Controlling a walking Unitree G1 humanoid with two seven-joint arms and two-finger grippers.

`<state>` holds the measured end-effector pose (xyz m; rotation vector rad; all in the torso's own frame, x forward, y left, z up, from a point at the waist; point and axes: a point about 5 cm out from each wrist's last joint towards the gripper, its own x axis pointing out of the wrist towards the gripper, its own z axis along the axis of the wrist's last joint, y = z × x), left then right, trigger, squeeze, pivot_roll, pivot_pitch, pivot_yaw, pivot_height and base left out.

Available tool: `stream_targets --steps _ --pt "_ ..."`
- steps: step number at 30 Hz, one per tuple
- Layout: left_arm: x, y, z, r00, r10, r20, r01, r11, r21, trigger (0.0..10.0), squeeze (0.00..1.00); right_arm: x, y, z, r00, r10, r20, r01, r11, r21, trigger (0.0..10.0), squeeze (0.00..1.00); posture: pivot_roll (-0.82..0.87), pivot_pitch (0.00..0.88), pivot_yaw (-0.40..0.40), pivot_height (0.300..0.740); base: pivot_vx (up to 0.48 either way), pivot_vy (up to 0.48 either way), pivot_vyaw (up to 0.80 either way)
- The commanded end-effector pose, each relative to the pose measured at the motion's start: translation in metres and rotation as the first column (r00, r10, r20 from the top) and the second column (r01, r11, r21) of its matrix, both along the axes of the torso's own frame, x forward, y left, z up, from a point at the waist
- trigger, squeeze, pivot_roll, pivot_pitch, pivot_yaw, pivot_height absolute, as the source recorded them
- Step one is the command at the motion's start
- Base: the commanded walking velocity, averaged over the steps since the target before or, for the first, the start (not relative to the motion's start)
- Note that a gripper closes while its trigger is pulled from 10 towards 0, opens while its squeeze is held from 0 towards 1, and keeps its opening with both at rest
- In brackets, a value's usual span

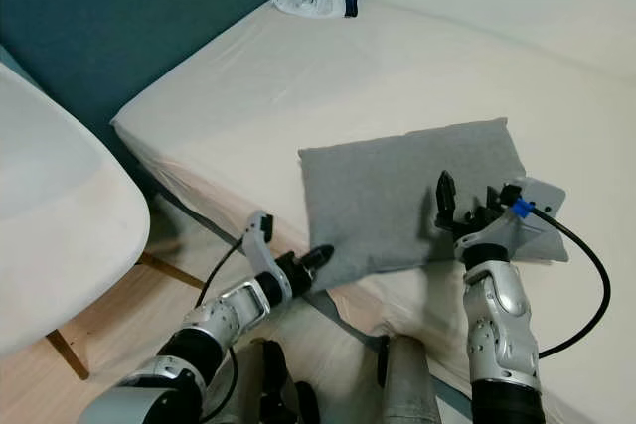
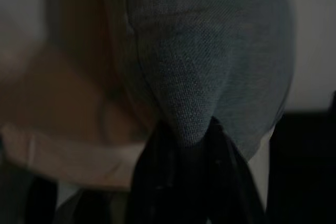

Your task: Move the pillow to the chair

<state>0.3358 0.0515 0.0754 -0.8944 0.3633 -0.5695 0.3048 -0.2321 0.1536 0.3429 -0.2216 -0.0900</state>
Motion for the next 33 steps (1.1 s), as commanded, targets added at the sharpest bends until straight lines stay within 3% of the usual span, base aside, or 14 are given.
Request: stream_targets --steps 1,2,3,6,11,15,16,17,18,21,24,26,28,33 --pt "-0.001 -0.055 0.032 0.998 -0.046 0.053 0.054 0.985 -0.165 0.0 0.00 -0.002 -0.001 -0.004 1.000 -0.004 -0.011 0.004 0.999 0.047 10.0 0.00 -0.10 0.288 0.091 0.626 0.000 0.000 0.00" --pt "-0.001 -0.055 0.032 0.998 -0.046 0.053 0.054 0.985 -0.165 0.0 0.00 -0.002 -0.001 -0.004 1.000 -0.004 -0.011 0.004 0.999 0.047 10.0 0.00 -0.10 0.288 0.091 0.626 0.000 0.000 0.00" --pt "0.011 -0.041 0.049 0.995 0.014 0.100 0.006 0.980 -0.197 0.0 0.00 -0.003 -0.005 -0.006 1.000 -0.015 -0.010 0.015 0.995 0.098 10.0 0.00 -0.10 0.285 0.091 0.626 0.000 0.000 0.00" --pt "0.026 -0.015 0.073 0.981 0.096 0.168 -0.054 0.969 -0.239 0.0 0.00 -0.006 -0.013 -0.016 0.998 -0.049 -0.027 0.053 0.985 0.162 10.0 0.00 -0.09 0.284 0.091 0.626 0.000 0.000 0.00" --pt "0.030 0.011 0.081 0.965 0.124 0.229 -0.077 0.976 -0.206 0.0 0.00 -0.010 -0.022 -0.031 0.990 -0.105 -0.091 0.118 0.981 0.151 10.0 0.00 -0.08 0.282 0.092 0.626 0.000 0.000 0.00" --pt "0.025 0.034 0.070 0.957 0.118 0.264 -0.096 0.991 -0.093 0.0 0.00 -0.012 -0.027 -0.039 0.980 -0.150 -0.128 0.166 0.978 0.128 10.0 0.00 -0.07 0.283 0.092 0.626 0.000 0.000 0.00" --pt "0.021 0.043 0.061 0.958 0.109 0.266 -0.107 0.994 -0.021 0.0 0.00 -0.012 -0.030 -0.036 0.980 -0.161 -0.113 0.176 0.976 0.132 10.0 0.00 -0.07 0.283 0.092 0.626 0.000 0.000 0.00" --pt "0.021 0.043 0.061 0.958 0.109 0.266 -0.107 0.994 -0.021 0.0 0.00 -0.012 -0.030 -0.036 0.980 -0.161 -0.113 0.176 0.976 0.132 10.0 0.00 -0.07 0.283 0.092 0.626 0.000 0.000 0.00" --pt "0.014 0.049 0.050 0.957 0.080 0.278 -0.103 0.992 0.068 0.0 0.00 -0.013 -0.035 -0.031 0.978 -0.188 -0.092 0.200 0.969 0.145 10.0 0.00 -0.07 0.286 0.092 0.626 0.000 0.000 0.00" --pt "0.008 0.056 0.041 0.958 0.067 0.279 -0.110 0.984 0.142 0.0 0.00 -0.015 -0.043 -0.024 0.971 -0.230 -0.066 0.237 0.961 0.143 10.0 0.00 -0.07 0.289 0.090 0.626 0.000 0.000 0.00" --pt "0.007 0.060 0.038 0.959 0.072 0.274 -0.117 0.981 0.152 0.0 0.00 -0.016 -0.050 -0.024 0.960 -0.271 -0.070 0.279 0.944 0.177 10.0 0.00 -0.07 0.289 0.090 0.626 0.000 0.000 0.00" --pt "0.006 0.071 0.037 0.958 0.105 0.265 -0.151 0.975 0.161 0.0 0.00 -0.021 -0.063 -0.033 0.932 -0.342 -0.120 0.361 0.901 0.241 10.0 0.00 -0.07 0.291 0.087 0.626 0.000 0.000 0.00" --pt "0.006 0.079 0.037 0.957 0.124 0.263 -0.170 0.972 0.161 0.0 0.00 -0.023 -0.067 -0.040 0.920 -0.362 -0.150 0.390 0.884 0.260 10.0 0.00 -0.07 0.292 0.087 0.626 0.000 0.000 0.00" --pt "0.004 0.089 0.038 0.954 0.128 0.270 -0.179 0.968 0.175 0.0 0.00 -0.024 -0.068 -0.053 0.911 -0.357 -0.205 0.403 0.874 0.271 10.0 0.00 -0.07 0.292 0.087 0.626 0.000 0.000 0.00"
